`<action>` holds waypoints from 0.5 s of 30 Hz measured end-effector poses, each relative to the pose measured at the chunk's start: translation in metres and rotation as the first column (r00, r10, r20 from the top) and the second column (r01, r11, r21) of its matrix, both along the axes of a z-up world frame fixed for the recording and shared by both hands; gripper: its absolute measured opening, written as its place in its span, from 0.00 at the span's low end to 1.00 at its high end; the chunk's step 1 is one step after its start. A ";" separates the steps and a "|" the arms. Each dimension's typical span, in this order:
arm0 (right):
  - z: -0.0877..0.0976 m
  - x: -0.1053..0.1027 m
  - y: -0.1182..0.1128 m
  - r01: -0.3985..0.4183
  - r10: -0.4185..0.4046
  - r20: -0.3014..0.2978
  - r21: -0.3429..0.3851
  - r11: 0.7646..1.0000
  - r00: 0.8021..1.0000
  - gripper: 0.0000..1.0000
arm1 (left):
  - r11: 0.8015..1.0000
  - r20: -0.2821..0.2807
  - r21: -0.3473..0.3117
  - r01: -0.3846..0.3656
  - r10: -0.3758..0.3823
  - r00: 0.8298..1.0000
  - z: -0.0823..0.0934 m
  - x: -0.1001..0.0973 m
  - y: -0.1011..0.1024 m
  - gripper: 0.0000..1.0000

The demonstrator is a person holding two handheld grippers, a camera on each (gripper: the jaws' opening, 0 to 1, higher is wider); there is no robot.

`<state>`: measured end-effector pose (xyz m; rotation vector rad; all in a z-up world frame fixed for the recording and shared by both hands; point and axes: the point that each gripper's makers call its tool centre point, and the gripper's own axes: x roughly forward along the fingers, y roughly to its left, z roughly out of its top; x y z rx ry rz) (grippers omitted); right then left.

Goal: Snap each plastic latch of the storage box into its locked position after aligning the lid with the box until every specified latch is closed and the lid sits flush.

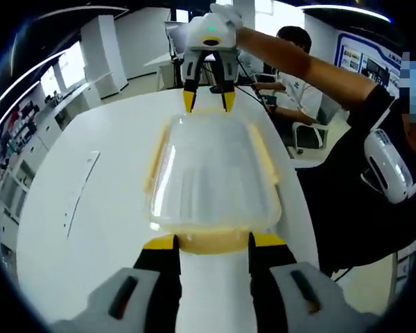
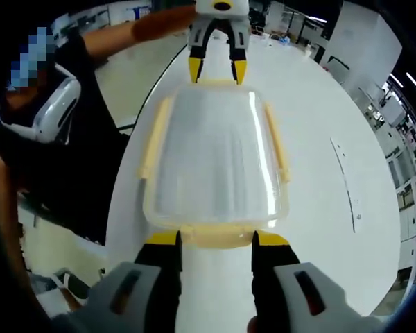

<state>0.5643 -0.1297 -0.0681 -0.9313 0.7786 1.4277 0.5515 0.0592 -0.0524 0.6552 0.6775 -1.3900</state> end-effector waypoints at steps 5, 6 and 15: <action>-0.002 0.001 0.004 -0.009 0.009 -0.001 -0.004 1.000 1.000 0.35 | 1.000 0.000 -0.002 -0.007 0.007 1.000 -0.002 -0.001 0.004 0.35; -0.002 0.000 0.005 -0.011 0.011 -0.002 -0.003 1.000 1.000 0.35 | 1.000 -0.001 -0.003 -0.007 0.007 1.000 -0.002 -0.001 0.005 0.35; -0.002 0.006 0.013 -0.008 0.008 0.005 -0.026 1.000 1.000 0.36 | 1.000 -0.010 -0.021 -0.007 0.007 1.000 -0.006 0.008 0.014 0.35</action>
